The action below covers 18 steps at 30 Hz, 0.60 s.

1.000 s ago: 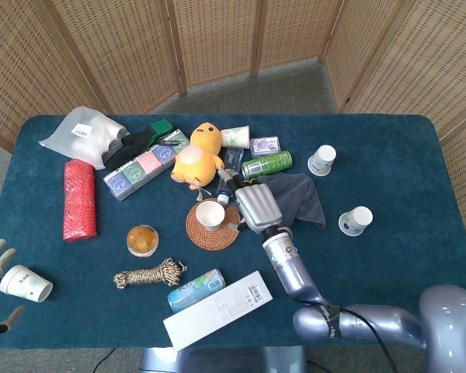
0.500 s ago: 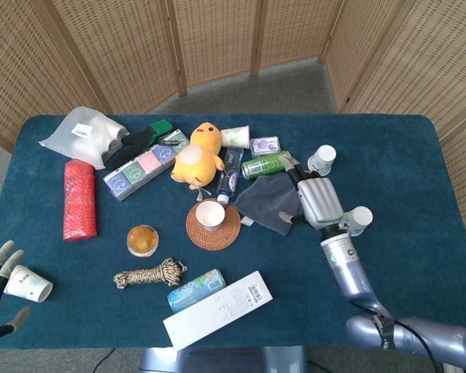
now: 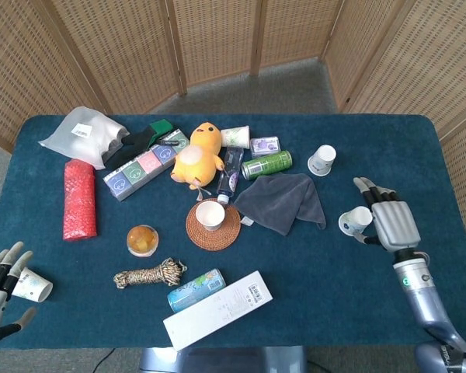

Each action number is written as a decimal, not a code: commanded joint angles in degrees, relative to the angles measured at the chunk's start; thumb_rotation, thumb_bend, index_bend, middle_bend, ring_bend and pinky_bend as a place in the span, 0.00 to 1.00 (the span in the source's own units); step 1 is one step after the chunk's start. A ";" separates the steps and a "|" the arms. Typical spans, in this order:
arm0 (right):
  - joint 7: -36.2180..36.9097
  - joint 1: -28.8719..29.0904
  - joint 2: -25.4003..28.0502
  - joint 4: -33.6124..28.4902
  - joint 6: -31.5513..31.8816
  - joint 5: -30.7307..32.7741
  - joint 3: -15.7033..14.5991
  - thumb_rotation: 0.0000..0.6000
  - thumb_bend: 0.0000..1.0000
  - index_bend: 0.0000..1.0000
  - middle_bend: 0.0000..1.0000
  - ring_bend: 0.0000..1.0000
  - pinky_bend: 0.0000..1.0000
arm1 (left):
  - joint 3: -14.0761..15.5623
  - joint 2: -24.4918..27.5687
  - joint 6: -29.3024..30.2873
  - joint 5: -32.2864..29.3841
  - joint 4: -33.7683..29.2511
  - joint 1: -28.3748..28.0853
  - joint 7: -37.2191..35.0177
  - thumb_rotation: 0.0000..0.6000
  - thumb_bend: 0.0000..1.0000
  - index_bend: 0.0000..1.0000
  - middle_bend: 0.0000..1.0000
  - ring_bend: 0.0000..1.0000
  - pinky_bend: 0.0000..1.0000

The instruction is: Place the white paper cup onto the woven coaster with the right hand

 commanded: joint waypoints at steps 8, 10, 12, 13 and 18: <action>3.26 -6.86 2.85 2.05 3.25 -1.06 -2.21 1.00 0.00 0.00 0.00 0.00 0.02 | 0.09 -1.05 -0.79 -0.24 0.10 -0.26 1.70 1.00 0.27 0.00 0.00 0.00 0.00; 4.00 -8.30 2.92 2.30 4.72 -1.69 -2.32 1.00 0.00 0.00 0.00 0.00 0.00 | 0.12 -1.18 -0.92 -0.29 0.16 -0.31 1.87 1.00 0.27 0.00 0.00 0.00 0.00; 4.19 -9.65 3.02 2.34 5.98 -2.23 -2.51 0.97 0.00 0.00 0.00 0.00 0.00 | 0.16 -1.21 -0.93 -0.26 0.16 -0.33 1.96 1.00 0.27 0.00 0.00 0.00 0.00; 3.89 -10.20 3.06 2.38 6.51 -2.42 -2.63 0.95 0.00 0.00 0.00 0.00 0.00 | 0.17 -1.22 -0.89 -0.23 0.15 -0.33 1.97 1.00 0.27 0.00 0.00 0.00 0.00; 2.82 -13.19 3.34 2.14 8.98 -3.91 -3.59 0.90 0.00 0.00 0.00 0.00 0.00 | 0.10 -1.17 -0.51 -0.18 0.30 -0.28 1.99 1.00 0.27 0.00 0.00 0.00 0.00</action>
